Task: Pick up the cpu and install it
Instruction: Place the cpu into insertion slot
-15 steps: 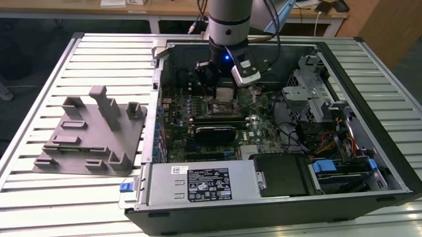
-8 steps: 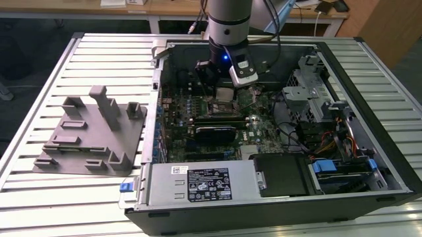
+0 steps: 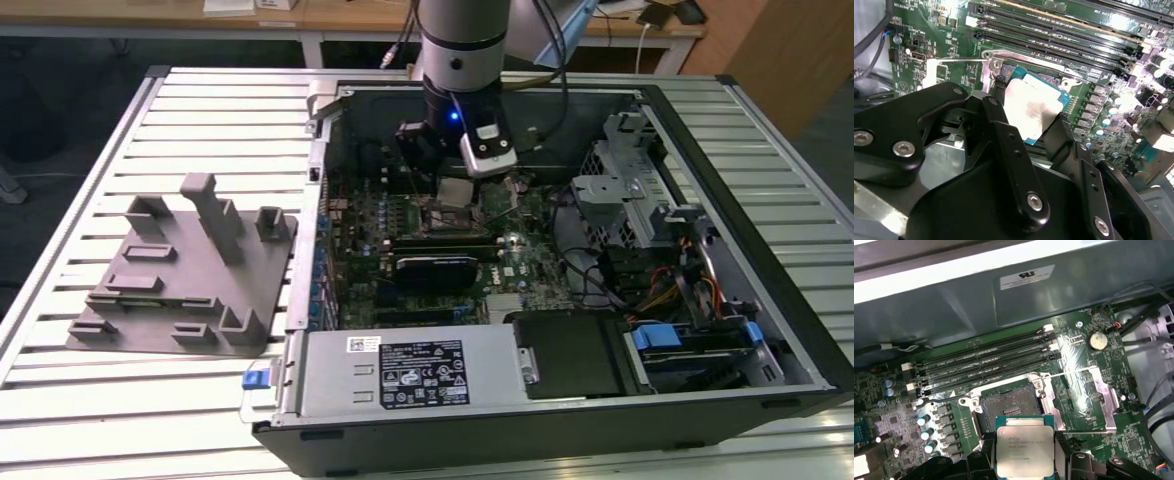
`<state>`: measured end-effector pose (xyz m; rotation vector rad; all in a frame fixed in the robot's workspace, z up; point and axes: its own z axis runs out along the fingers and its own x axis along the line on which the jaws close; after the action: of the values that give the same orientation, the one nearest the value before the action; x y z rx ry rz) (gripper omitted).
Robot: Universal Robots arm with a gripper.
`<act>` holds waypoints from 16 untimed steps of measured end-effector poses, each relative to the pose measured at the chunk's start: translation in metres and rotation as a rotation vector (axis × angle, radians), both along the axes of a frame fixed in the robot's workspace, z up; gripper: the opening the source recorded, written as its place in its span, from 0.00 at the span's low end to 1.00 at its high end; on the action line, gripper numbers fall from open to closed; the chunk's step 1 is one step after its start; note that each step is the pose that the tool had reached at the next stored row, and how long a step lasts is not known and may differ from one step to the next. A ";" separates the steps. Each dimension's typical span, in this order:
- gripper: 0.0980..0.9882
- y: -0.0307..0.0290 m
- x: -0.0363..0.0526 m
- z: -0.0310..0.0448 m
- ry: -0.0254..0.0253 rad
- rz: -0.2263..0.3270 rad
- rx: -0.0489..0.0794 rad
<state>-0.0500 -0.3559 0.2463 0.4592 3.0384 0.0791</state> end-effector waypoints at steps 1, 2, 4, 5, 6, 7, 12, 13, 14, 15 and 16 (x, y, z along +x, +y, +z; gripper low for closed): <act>0.50 0.0000 0.0001 0.0000 0.0000 -0.008 0.000; 0.50 0.0000 0.0001 0.0000 0.0000 -0.017 0.000; 0.50 0.0000 0.0002 0.0000 0.0000 -0.032 0.000; 0.50 0.0000 0.0003 0.0000 0.0000 -0.040 0.000; 0.50 0.0000 0.0003 0.0000 0.0000 -0.047 0.000; 0.50 0.0000 0.0004 0.0000 0.0000 -0.055 0.000; 0.50 0.0000 0.0005 -0.0001 0.0000 -0.098 0.000; 0.50 0.0000 0.0005 -0.0001 0.0000 -0.116 0.000; 0.50 0.0000 0.0005 -0.0001 0.0000 -0.126 0.000; 0.50 0.0000 0.0005 -0.0002 0.0000 -0.136 0.000; 0.50 0.0000 0.0005 -0.0002 0.0000 -0.146 0.000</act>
<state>-0.0495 -0.3559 0.2461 0.6793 2.9934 0.0705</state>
